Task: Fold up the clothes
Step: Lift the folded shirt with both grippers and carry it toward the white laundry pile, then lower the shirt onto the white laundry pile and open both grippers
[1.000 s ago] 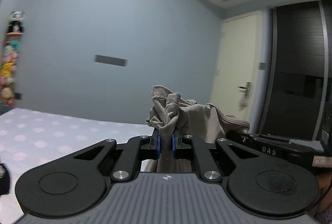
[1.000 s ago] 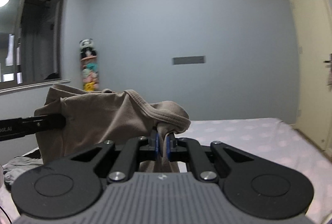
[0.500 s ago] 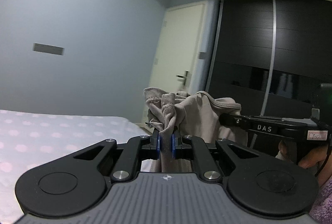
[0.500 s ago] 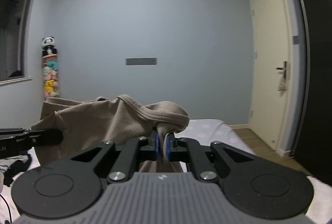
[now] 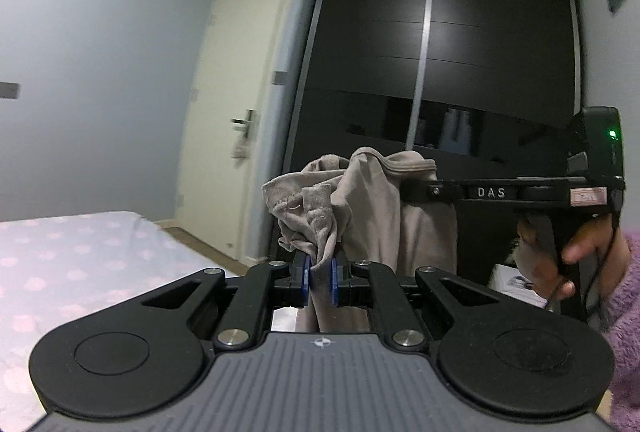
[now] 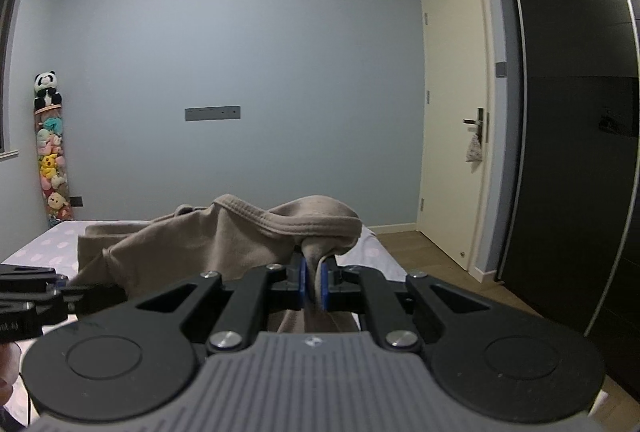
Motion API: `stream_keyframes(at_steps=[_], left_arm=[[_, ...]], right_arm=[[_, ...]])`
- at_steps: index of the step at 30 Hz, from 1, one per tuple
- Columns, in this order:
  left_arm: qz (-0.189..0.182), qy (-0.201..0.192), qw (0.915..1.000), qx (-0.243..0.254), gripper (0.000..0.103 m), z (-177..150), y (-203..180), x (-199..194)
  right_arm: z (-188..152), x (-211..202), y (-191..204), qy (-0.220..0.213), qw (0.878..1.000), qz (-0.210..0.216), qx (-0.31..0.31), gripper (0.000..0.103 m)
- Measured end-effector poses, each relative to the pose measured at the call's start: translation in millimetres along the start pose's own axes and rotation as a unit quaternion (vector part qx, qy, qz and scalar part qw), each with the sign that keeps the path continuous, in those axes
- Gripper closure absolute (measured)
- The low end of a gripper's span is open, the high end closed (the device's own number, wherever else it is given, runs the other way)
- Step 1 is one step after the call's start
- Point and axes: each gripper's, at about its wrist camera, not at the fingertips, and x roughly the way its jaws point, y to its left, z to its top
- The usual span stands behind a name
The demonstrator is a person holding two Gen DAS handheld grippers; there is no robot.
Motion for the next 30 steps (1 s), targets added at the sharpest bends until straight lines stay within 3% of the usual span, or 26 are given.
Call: stream_keyframes(at_steps=[11, 13, 17, 22, 30], left_arm=[[-0.107, 0.046, 0.9922, -0.043, 0.096, -1.6, -40.3, 31.5], [-0.103, 0.062, 0.9918, -0.044, 0.096, -11.2, -40.6, 43.9], [-0.076, 0.100, 0.9906, -0.055, 0.096, -35.1, -30.4, 76.0], [-0.021, 0.139, 0.9861, -0.088, 0.096, -65.5, 14.3, 113.5], [0.005, 0.173, 0.9735, -0.150, 0.096, -94.3, 82.0, 145.3]], right_arm=[[-1.7, -51.2, -61.8, 0.018, 1.000, -0.023, -0.006, 0.095], [-8.1, -44.7, -72.2, 0.027, 0.999, -0.031, -0.005, 0.095], [-29.1, 2.6, -86.6, 0.065, 0.997, -0.037, 0.005, 0.094], [-61.4, 82.3, -100.9, 0.119, 0.992, -0.025, 0.025, 0.095], [-83.7, 190.3, -111.6, 0.187, 0.981, -0.003, 0.046, 0.094]])
